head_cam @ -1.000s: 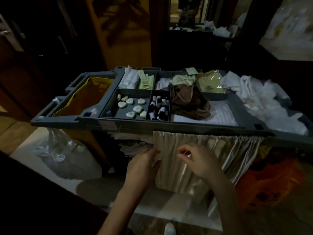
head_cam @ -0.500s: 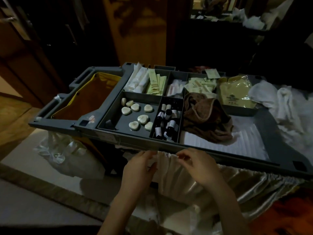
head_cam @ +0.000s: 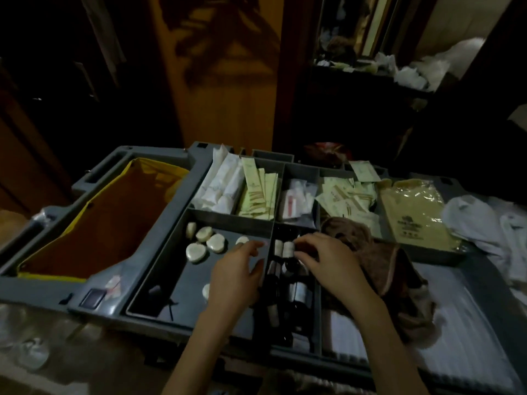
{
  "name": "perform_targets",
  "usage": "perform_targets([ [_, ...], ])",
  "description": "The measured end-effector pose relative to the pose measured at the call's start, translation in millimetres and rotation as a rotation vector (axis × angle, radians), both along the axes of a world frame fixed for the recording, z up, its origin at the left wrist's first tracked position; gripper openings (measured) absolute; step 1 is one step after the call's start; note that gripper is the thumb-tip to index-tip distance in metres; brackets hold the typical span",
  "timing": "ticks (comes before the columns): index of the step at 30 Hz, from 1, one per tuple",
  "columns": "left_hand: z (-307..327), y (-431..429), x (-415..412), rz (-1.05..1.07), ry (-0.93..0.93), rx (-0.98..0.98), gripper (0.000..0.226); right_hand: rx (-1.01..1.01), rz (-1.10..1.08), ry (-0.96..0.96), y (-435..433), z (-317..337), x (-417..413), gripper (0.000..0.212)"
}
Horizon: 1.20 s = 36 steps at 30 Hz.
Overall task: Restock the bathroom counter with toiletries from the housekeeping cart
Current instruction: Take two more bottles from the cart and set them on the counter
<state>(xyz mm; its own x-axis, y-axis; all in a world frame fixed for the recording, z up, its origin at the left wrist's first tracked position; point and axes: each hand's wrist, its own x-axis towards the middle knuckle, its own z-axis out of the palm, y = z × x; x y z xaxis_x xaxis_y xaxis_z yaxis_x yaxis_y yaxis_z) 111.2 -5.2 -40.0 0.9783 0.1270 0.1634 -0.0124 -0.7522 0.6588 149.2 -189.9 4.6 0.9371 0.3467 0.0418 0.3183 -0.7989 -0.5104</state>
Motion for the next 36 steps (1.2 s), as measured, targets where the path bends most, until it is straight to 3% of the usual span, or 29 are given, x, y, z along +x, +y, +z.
perform_targets([
  [17,-40,9,57,-0.021,-0.135,-0.299,0.028,-0.381,-0.183,-0.02,35,-39,57,0.052],
  [20,-40,7,56,-0.03,-0.136,-0.313,0.03,-0.34,-0.182,0.029,38,-39,61,0.052],
  [24,-40,6,58,-0.035,-0.126,-0.345,0.031,-0.3,-0.205,0.068,40,-38,66,0.036],
  [30,-39,9,56,-0.03,-0.113,-0.402,0.032,-0.067,-0.278,0.121,34,-43,71,0.017],
  [36,-32,13,52,-0.009,-0.063,-0.536,0.035,0.234,-0.309,0.27,26,-41,72,0.017],
])
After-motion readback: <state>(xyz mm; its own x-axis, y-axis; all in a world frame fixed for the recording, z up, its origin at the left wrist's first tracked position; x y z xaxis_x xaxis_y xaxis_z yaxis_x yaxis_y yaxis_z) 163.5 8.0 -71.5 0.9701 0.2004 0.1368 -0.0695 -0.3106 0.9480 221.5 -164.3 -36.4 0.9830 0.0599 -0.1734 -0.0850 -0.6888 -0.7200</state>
